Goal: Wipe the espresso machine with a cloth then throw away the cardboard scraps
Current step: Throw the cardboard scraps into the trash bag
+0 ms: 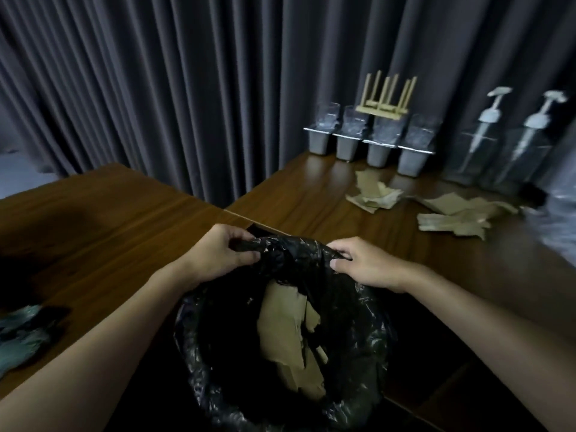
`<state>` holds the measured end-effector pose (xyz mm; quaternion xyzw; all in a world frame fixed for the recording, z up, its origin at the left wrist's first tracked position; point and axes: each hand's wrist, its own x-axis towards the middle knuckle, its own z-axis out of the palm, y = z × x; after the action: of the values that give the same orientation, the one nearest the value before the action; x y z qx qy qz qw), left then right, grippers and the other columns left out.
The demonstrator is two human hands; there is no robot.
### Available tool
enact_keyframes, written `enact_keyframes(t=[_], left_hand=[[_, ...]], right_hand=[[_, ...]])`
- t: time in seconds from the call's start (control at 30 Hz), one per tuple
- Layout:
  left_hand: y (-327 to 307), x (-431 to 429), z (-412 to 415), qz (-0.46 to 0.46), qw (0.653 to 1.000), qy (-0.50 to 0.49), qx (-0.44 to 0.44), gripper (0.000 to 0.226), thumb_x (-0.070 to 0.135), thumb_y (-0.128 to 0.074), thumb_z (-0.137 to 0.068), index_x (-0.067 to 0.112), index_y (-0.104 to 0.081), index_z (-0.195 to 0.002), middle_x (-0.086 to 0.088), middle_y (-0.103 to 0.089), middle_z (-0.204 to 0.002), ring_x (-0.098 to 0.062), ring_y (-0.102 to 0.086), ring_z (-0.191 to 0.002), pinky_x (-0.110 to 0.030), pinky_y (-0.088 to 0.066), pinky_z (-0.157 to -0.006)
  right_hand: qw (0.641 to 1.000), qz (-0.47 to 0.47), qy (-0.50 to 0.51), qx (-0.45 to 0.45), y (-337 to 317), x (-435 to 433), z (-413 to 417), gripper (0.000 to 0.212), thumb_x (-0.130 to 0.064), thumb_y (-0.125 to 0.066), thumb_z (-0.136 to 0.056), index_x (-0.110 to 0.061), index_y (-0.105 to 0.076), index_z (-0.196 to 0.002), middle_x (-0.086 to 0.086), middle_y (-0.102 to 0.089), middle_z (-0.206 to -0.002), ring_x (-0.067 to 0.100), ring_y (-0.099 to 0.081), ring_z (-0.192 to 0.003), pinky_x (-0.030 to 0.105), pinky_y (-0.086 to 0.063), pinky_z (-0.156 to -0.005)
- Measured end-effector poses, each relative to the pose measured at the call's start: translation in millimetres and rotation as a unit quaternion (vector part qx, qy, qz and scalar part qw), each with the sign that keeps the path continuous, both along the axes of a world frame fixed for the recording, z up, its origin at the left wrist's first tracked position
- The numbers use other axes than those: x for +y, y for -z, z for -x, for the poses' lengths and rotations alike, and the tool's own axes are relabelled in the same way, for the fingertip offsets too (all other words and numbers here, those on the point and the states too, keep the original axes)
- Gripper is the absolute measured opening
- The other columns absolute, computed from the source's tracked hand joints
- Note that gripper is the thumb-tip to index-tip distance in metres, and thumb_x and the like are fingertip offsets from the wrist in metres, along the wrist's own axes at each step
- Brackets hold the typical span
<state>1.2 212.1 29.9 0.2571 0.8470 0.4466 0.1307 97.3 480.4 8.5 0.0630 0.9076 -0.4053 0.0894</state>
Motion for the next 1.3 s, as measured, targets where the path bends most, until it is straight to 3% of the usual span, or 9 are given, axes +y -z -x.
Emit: enact_keyframes(t=[0.2,0.33,0.43,0.57,0.7,0.83,0.93,1.1,1.3], left_hand=[[12.0,65.4,13.1,0.069,0.985,0.119,0.103,0.009,0.016,-0.068,-0.094,0.016,-0.070,-0.103,0.005,-0.071,-0.103,-0.006,-0.065,-0.099,-0.027,-0.050,-0.095],[21.6,92.0,21.5,0.087,0.981,0.128,0.115,0.015,0.019,-0.065,-0.096,0.022,-0.068,-0.111,0.010,-0.069,-0.108,-0.002,-0.063,-0.103,-0.029,-0.051,-0.095],[29.8,102.2,30.9,0.109,0.979,0.124,0.116,0.017,0.020,-0.064,-0.097,0.028,-0.066,-0.112,0.013,-0.067,-0.111,-0.005,-0.062,-0.106,-0.031,-0.051,-0.095],[43.1,111.0,48.5,0.173,0.963,0.136,0.157,0.020,0.025,-0.065,-0.096,0.032,-0.062,-0.115,0.007,-0.054,-0.127,-0.013,-0.054,-0.119,-0.031,-0.043,-0.105],[52.9,118.1,65.3,0.191,0.956,0.163,0.149,0.023,0.027,-0.064,-0.096,0.030,-0.060,-0.118,-0.003,-0.036,-0.156,-0.015,-0.024,-0.150,-0.030,-0.027,-0.116],[57.7,123.2,77.2,0.165,0.955,0.203,0.138,0.016,0.027,-0.065,-0.096,0.031,-0.060,-0.111,-0.001,-0.047,-0.150,-0.007,-0.020,-0.150,-0.027,-0.024,-0.114],[60.4,125.0,82.7,0.156,0.952,0.221,0.140,0.015,0.028,-0.063,-0.097,0.030,-0.059,-0.112,0.000,-0.051,-0.146,-0.009,-0.022,-0.150,-0.033,-0.028,-0.116],[60.0,127.0,81.1,0.154,0.950,0.225,0.149,0.014,0.027,-0.061,-0.098,0.025,-0.060,-0.112,-0.005,-0.053,-0.145,-0.014,-0.023,-0.151,-0.039,-0.031,-0.117],[63.0,123.3,80.0,0.133,0.961,0.199,0.141,0.011,0.027,-0.066,-0.095,0.023,-0.061,-0.105,-0.008,-0.054,-0.145,-0.011,-0.025,-0.150,-0.036,-0.031,-0.118]], right_hand=[[0.999,0.048,0.017,-0.014,-8.2,53.7,-31.1,0.023,-0.010,-0.055,-0.097,-0.012,-0.066,-0.117,0.001,-0.070,-0.113,0.013,-0.065,-0.107,0.036,-0.050,-0.099],[0.998,0.054,0.017,-0.003,-2.3,88.3,-27.8,0.016,-0.026,-0.061,-0.095,-0.017,-0.067,-0.108,0.003,-0.074,-0.098,0.012,-0.070,-0.094,0.027,-0.054,-0.084],[0.995,-0.053,0.046,0.067,10.4,114.1,-10.0,0.031,-0.039,-0.058,-0.095,-0.026,-0.060,-0.123,-0.008,-0.064,-0.116,0.007,-0.059,-0.110,0.017,-0.045,-0.084],[0.995,-0.087,0.053,0.021,36.2,135.8,18.6,0.059,-0.048,-0.050,-0.096,-0.029,-0.032,-0.149,-0.009,-0.028,-0.156,0.015,-0.030,-0.142,0.038,-0.034,-0.112],[0.983,-0.133,0.118,0.033,54.5,139.3,36.2,0.068,-0.056,-0.048,-0.093,-0.034,-0.022,-0.151,-0.013,-0.013,-0.162,0.027,-0.019,-0.147,0.047,-0.024,-0.116],[0.969,-0.140,0.184,0.089,58.7,136.0,52.0,0.063,-0.054,-0.047,-0.094,-0.035,-0.026,-0.149,-0.019,-0.001,-0.161,0.028,-0.017,-0.147,0.049,-0.022,-0.117],[0.947,-0.231,0.189,0.121,61.3,133.8,67.0,0.054,-0.056,-0.040,-0.096,-0.035,-0.035,-0.145,-0.018,0.000,-0.161,0.020,-0.012,-0.148,0.047,-0.018,-0.117],[0.935,-0.264,0.209,0.113,62.8,140.4,87.4,0.059,-0.059,-0.033,-0.096,-0.032,-0.031,-0.148,-0.011,-0.005,-0.162,0.017,-0.006,-0.149,0.050,-0.014,-0.116],[0.924,-0.302,0.200,0.121,66.4,141.2,92.0,0.056,-0.053,-0.028,-0.098,-0.025,-0.037,-0.146,-0.008,-0.031,-0.154,0.013,-0.018,-0.143,0.047,-0.019,-0.113]])
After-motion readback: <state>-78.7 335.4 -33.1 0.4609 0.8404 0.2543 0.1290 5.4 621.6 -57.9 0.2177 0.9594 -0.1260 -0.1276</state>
